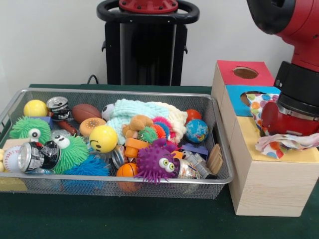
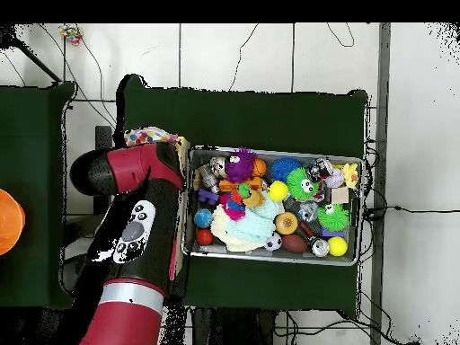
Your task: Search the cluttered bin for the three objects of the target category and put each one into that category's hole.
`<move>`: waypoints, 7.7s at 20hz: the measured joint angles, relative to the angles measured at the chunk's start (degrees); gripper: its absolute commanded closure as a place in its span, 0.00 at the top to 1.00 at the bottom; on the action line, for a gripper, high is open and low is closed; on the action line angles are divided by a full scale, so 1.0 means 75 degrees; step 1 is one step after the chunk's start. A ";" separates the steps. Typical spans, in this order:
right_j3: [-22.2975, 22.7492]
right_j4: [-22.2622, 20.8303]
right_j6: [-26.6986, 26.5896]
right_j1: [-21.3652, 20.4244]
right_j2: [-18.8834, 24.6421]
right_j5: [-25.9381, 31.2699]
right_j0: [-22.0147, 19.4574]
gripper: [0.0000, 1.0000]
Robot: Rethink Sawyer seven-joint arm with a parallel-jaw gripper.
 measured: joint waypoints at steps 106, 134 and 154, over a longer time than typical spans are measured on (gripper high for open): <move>-0.0101 0.0147 0.0002 -0.1739 0.0675 0.2720 -0.0957 1.00; -0.1529 -0.0856 0.0002 -0.0200 0.0287 0.2376 -0.0647 1.00; -0.1535 -0.0736 0.0002 -0.0306 0.0361 0.2376 -0.1169 0.00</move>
